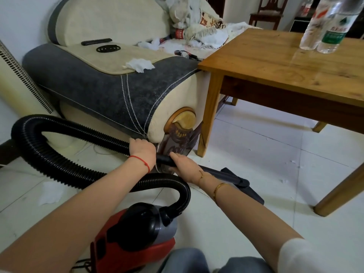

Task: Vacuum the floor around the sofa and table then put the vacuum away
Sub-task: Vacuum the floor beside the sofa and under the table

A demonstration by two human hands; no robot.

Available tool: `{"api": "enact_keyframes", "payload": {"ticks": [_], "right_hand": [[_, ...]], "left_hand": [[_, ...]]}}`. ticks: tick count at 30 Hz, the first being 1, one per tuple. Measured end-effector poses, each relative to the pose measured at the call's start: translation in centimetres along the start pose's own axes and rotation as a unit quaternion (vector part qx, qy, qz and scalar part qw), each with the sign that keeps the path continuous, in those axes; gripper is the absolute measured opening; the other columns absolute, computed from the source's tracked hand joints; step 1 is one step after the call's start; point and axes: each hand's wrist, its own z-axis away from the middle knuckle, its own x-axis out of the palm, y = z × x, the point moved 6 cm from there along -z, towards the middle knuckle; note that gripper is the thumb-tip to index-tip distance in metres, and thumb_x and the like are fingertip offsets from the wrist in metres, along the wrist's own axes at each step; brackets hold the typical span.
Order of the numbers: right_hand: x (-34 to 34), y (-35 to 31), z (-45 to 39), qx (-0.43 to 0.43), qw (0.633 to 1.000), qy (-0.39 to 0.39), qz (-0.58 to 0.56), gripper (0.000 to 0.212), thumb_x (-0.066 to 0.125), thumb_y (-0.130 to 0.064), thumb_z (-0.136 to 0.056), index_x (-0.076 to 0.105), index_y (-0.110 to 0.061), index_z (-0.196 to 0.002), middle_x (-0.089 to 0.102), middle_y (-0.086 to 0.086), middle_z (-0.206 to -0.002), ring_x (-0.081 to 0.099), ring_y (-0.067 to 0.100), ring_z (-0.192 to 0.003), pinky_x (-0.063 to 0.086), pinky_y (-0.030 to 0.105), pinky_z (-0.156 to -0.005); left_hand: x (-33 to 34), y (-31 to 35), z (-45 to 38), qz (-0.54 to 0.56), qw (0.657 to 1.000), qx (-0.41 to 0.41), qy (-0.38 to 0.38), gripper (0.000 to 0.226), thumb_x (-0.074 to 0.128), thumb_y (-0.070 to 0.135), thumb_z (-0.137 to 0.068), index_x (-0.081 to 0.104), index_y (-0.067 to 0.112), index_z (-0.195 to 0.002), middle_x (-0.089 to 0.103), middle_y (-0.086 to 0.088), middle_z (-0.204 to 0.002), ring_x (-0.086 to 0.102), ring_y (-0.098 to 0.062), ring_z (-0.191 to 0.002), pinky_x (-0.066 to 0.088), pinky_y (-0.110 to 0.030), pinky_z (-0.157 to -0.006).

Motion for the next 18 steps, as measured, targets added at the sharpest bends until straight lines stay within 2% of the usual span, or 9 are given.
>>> {"api": "enact_keyframes", "payload": {"ticks": [4, 8, 12, 15, 18], "right_hand": [[0.6, 0.8, -0.2, -0.005, 0.999, -0.026, 0.024, 0.031, 0.057, -0.033, -0.092, 0.042, -0.014, -0.110, 0.055, 0.013, -0.104, 0.052, 0.028, -0.089, 0.043, 0.041, -0.079], [1.2, 1.8, -0.1, 0.009, 0.995, -0.072, -0.066, 0.025, 0.062, -0.026, -0.089, 0.039, -0.019, -0.095, 0.054, 0.010, -0.099, 0.048, 0.023, -0.087, 0.041, 0.039, -0.080], [1.0, 2.7, 0.1, 0.027, 0.986, -0.104, -0.129, 0.021, 0.064, -0.022, -0.087, 0.044, -0.018, -0.093, 0.054, 0.006, -0.097, 0.050, 0.022, -0.090, 0.041, 0.037, -0.083], [0.8, 3.0, 0.4, 0.023, 0.986, -0.085, -0.142, 0.021, 0.065, -0.022, -0.086, 0.046, -0.019, -0.094, 0.057, 0.006, -0.097, 0.052, 0.021, -0.090, 0.042, 0.037, -0.081], [-0.5, 3.3, 0.6, 0.003, 0.994, -0.025, -0.105, 0.023, 0.065, -0.026, -0.086, 0.043, -0.025, -0.094, 0.055, 0.002, -0.095, 0.051, 0.018, -0.087, 0.042, 0.035, -0.077]], "left_hand": [[1.2, 0.4, 0.2, 0.009, 1.000, 0.001, 0.006, 0.044, 0.054, 0.024, -0.091, 0.046, 0.013, -0.133, 0.047, -0.007, -0.133, 0.039, -0.025, -0.126, 0.034, -0.036, -0.104], [2.2, 1.3, 0.8, -0.005, 1.000, 0.011, -0.028, 0.050, 0.060, 0.027, -0.086, 0.044, 0.012, -0.132, 0.047, -0.008, -0.132, 0.039, -0.026, -0.123, 0.034, -0.037, -0.104], [2.2, 1.9, 1.1, -0.011, 0.999, 0.012, -0.044, 0.055, 0.064, 0.029, -0.083, 0.044, 0.011, -0.131, 0.049, -0.009, -0.130, 0.041, -0.026, -0.122, 0.033, -0.037, -0.102], [1.7, 1.8, 1.4, -0.008, 0.999, 0.006, -0.037, 0.053, 0.062, 0.031, -0.082, 0.045, 0.012, -0.129, 0.051, -0.009, -0.127, 0.043, -0.026, -0.119, 0.033, -0.035, -0.098], [0.6, 1.8, 2.0, 0.008, 1.000, -0.001, 0.030, 0.049, 0.061, 0.034, -0.082, 0.046, 0.014, -0.124, 0.052, -0.009, -0.123, 0.044, -0.026, -0.116, 0.034, -0.037, -0.095]]}}
